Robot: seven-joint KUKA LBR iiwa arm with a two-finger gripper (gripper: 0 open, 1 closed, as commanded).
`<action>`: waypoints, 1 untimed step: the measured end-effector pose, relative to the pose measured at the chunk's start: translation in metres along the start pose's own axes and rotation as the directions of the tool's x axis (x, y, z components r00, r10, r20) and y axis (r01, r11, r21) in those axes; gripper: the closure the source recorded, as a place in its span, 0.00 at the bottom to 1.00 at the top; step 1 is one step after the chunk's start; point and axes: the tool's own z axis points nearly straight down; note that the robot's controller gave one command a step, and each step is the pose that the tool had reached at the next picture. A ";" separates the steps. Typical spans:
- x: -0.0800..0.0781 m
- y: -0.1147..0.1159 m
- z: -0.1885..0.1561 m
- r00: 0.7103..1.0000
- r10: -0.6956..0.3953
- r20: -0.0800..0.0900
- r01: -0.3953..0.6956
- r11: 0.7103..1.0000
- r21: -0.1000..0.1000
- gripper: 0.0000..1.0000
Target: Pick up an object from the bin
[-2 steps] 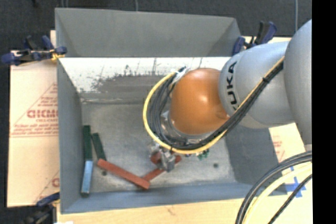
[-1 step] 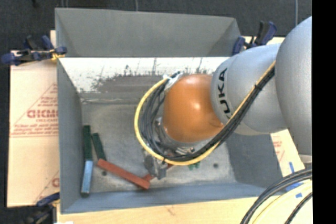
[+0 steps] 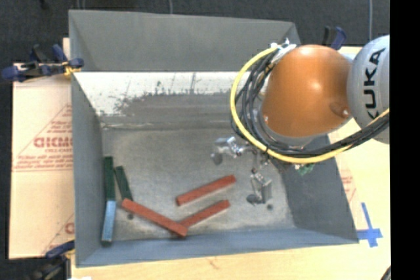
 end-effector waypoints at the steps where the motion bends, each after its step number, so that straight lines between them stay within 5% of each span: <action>1: 0.000 0.003 0.002 1.000 -0.002 -0.003 0.002 1.000 -0.005 0.00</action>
Offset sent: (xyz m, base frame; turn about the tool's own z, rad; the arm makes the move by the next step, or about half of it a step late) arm -0.0044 -0.0072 -0.1372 0.0420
